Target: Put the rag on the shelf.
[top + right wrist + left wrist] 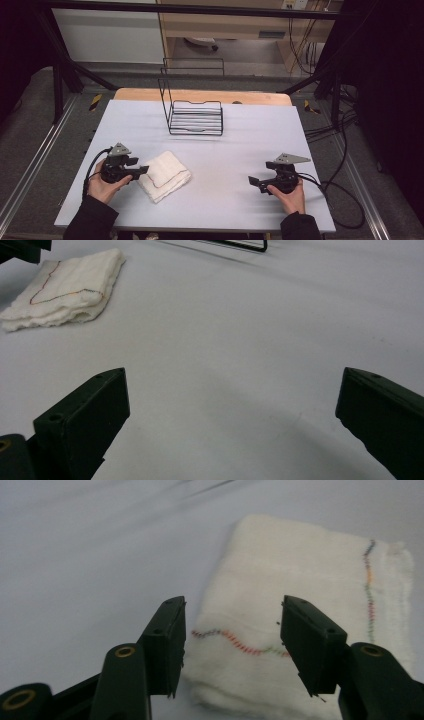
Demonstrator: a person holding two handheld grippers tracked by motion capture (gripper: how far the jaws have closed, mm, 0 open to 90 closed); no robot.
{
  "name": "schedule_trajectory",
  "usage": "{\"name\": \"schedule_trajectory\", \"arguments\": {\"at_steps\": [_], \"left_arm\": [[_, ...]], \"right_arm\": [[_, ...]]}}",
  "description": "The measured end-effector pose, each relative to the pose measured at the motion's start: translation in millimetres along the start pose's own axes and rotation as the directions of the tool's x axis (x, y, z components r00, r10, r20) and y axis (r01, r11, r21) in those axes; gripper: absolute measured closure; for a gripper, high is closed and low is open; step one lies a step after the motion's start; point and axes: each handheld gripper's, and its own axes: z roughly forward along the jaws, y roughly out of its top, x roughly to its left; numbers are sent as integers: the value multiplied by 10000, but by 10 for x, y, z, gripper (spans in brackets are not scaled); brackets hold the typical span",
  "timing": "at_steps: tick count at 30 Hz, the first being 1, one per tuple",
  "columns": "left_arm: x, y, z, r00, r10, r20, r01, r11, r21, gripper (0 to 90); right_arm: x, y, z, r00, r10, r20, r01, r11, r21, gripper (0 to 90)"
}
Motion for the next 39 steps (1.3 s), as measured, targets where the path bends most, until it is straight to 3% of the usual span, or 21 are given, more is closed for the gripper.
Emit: {"name": "schedule_trajectory", "arguments": {"at_steps": [3,8,13,17,24,29,39], "left_arm": [[67,-60,31,9995,-288,150,286,9995,144,515],[111,-105,28,9995,-251,193,248,9996,168,607],[182,-145,38,9982,-524,294,512,9978,423,631],[184,-157,71,9974,-608,377,585,9966,587,650],[151,-142,84,9979,-539,366,508,9954,818,721],[127,-134,86,9983,-505,300,476,9947,909,763],[98,-127,88,9988,-463,164,444,9941,994,792]], "right_arm": [[49,26,32,9999,-105,7,105,9999,15,15],[155,83,103,9998,-216,31,216,9998,-8,16],[294,146,194,9996,-262,-60,262,9997,-20,23],[456,213,311,9994,-298,-155,300,9994,147,32],[773,352,601,9954,-830,-474,853,9952,483,77],[976,441,832,9933,-900,-724,940,9942,531,155],[1237,524,1274,9966,-674,-467,708,9946,763,338]]}}
